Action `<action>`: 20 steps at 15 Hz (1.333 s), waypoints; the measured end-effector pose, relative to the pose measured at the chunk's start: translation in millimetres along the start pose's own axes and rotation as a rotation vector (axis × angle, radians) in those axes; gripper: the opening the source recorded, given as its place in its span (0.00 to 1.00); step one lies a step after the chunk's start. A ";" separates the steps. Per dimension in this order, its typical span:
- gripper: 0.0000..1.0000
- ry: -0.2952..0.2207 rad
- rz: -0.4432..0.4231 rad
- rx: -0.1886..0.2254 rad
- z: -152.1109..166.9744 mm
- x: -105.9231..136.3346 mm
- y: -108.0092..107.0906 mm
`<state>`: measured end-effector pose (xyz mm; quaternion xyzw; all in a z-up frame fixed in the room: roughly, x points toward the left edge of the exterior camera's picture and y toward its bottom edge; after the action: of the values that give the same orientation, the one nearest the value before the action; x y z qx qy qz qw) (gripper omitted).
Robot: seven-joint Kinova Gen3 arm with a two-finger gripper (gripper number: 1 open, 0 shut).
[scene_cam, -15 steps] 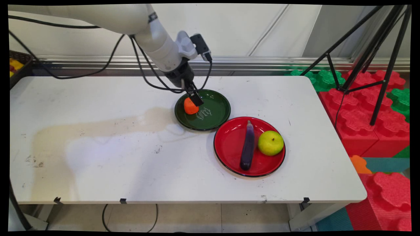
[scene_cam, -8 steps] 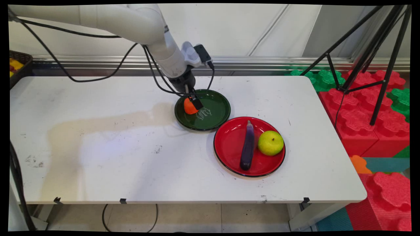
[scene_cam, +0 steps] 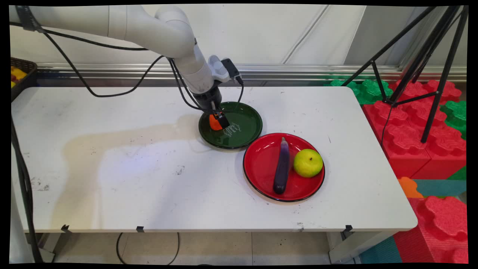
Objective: Pick up the mandarin from the green plate, then place the picked object on the table
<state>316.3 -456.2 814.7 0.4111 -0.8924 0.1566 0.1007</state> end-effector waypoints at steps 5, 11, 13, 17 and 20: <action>0.00 -0.026 -0.023 0.002 9.4 -3.1 -2.6; 0.00 -0.028 -0.039 0.010 4.5 -8.3 -4.0; 0.00 -0.023 -0.038 0.014 -1.6 -9.5 -4.0; 0.00 0.004 -0.020 0.029 -28.9 -10.2 -0.3; 0.00 0.032 0.004 0.034 -57.1 -15.7 6.2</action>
<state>324.6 -420.7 861.8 0.4082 -0.8888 0.1784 0.1075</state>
